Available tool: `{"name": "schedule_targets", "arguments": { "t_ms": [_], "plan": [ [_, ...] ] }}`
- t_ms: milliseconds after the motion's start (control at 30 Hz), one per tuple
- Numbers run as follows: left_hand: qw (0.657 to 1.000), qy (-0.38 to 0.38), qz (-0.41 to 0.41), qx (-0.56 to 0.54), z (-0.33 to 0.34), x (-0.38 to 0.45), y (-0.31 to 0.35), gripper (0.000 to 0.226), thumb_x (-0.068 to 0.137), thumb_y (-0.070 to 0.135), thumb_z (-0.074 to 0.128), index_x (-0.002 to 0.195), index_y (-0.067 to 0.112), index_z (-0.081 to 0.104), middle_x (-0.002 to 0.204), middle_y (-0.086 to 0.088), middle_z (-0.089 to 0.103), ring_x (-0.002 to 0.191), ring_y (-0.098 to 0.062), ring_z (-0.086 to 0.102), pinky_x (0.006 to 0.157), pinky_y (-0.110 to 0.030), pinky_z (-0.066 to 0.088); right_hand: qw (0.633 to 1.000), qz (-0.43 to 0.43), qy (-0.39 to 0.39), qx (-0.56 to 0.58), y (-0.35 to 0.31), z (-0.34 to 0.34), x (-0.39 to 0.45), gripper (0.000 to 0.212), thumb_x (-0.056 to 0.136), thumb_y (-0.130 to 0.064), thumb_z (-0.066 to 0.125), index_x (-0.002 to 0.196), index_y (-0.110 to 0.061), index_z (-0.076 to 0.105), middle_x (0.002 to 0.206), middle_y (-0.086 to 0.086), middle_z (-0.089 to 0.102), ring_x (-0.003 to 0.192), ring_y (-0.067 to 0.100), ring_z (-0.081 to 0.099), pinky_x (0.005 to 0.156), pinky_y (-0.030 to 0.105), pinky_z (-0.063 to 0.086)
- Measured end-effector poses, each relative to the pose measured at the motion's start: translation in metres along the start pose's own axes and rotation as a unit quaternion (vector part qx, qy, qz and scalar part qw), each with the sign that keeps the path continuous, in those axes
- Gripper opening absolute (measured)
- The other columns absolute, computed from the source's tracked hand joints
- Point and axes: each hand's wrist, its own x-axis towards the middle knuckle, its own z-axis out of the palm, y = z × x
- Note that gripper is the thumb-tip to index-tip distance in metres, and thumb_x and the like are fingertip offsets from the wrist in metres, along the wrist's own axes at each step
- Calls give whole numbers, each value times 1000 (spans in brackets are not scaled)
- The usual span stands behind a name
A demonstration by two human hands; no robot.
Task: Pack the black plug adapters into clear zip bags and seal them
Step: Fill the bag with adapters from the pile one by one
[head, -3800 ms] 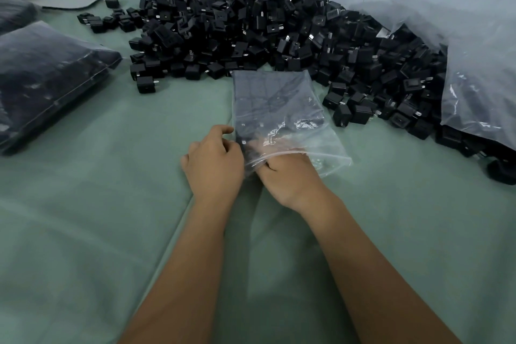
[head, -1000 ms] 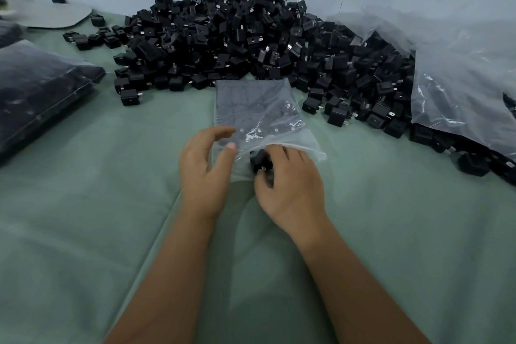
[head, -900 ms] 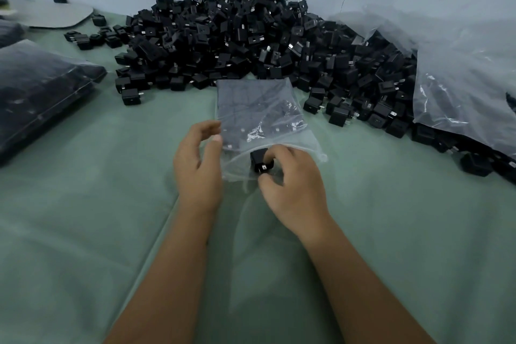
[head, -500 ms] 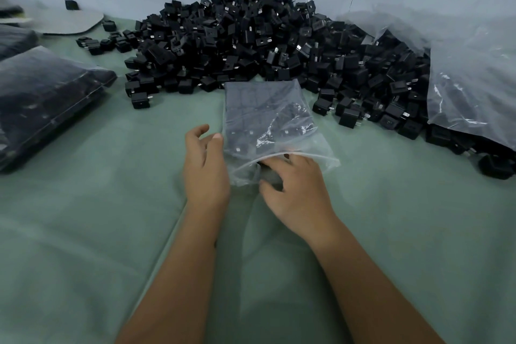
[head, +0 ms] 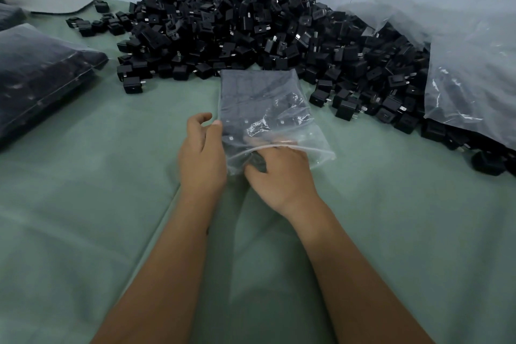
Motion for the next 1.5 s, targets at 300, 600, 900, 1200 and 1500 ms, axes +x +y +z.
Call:
{"name": "schedule_targets", "arguments": {
  "t_ms": [300,600,900,1200,1500],
  "plan": [
    [998,-20,49,43,0,0,0,39,84,48,36,110,35,62,97,4,70,99,-20,63,92,-48,49,1000,-11,-17,-23,0,4,3,51,83,-31,53,133,-36,52,125,-6,61,122,18,48,104,35,35],
    [944,-102,172,262,1,-4,2,54,88,43,30,125,28,66,150,2,45,146,-19,27,118,-42,20,998,-34,-19,-45,-5,6,3,32,88,-32,51,119,-28,59,118,-1,63,115,23,52,98,38,39],
    [930,-122,144,316,-2,-6,0,57,80,41,33,127,32,65,150,3,45,147,-20,26,119,-38,21,963,8,269,26,9,-36,-2,27,85,-27,43,70,-13,60,56,0,53,55,17,48,50,31,35],
    [933,-145,219,248,-3,-7,0,41,79,25,46,109,19,74,140,2,55,145,-20,29,118,-39,24,944,248,143,162,117,-62,70,54,95,-8,37,145,-28,38,144,-2,37,132,16,36,102,25,32],
    [927,-156,224,258,-1,-5,1,41,81,31,49,113,18,72,128,3,64,139,-21,39,115,-44,29,958,217,180,49,131,-41,65,28,89,-15,62,116,-21,58,122,1,45,115,16,44,89,14,30]
  ]
}}
